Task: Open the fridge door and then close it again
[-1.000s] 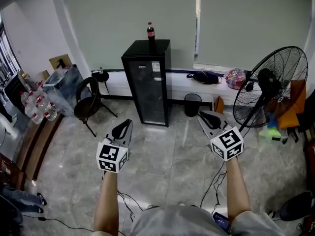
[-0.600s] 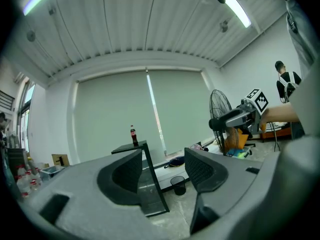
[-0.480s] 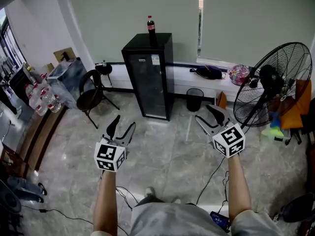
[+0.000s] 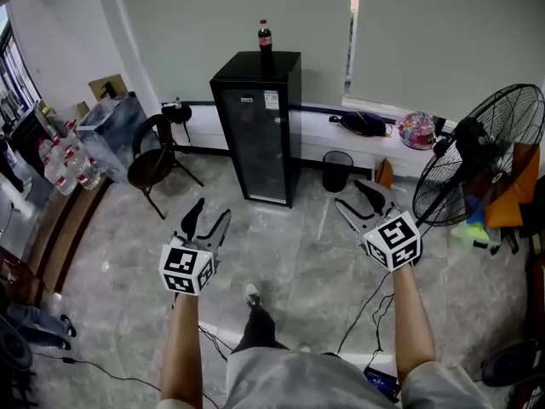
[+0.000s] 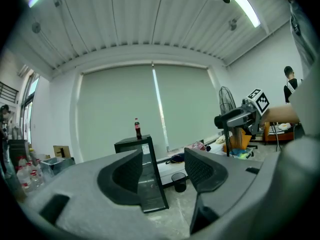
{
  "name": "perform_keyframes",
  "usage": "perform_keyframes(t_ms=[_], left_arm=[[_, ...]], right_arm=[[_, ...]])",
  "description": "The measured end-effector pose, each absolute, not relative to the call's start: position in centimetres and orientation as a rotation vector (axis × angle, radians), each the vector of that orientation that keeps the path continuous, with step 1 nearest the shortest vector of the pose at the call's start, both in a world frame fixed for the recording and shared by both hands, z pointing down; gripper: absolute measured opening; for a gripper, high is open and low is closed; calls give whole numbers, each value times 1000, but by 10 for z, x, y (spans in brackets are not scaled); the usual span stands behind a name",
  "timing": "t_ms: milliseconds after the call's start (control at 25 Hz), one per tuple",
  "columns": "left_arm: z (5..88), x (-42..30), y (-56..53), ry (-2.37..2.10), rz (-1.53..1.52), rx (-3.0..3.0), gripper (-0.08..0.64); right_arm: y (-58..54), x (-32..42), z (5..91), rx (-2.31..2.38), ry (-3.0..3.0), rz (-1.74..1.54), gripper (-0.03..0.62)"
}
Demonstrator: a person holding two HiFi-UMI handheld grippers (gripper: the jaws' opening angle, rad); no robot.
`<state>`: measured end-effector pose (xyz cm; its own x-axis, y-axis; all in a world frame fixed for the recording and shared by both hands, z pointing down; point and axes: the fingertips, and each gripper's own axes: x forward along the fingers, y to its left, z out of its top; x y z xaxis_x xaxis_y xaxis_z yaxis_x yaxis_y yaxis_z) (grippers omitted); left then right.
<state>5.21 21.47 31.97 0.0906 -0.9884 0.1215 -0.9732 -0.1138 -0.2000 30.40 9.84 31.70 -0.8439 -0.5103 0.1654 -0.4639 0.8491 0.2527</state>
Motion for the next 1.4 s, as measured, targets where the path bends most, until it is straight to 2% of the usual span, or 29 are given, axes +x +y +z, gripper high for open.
perform_keyframes(t_ms=[280,880,1120,1400], left_arm=[[332,-17,142,2054,-312,-2290,236],[354,-220,-12,2050,-366,-2339,236],[372,-271,-48,2097,-323,-2367,236],[405,-294,-75,2141,-331,-2432,236]], right_arm=[[29,238,315,761,-2775,-328,222],[-129,18,293,774,-2755,-331,227],[-166,-41,307,730,-2695,-317,227],[-201,-85,317,668,-2662,-295,225]])
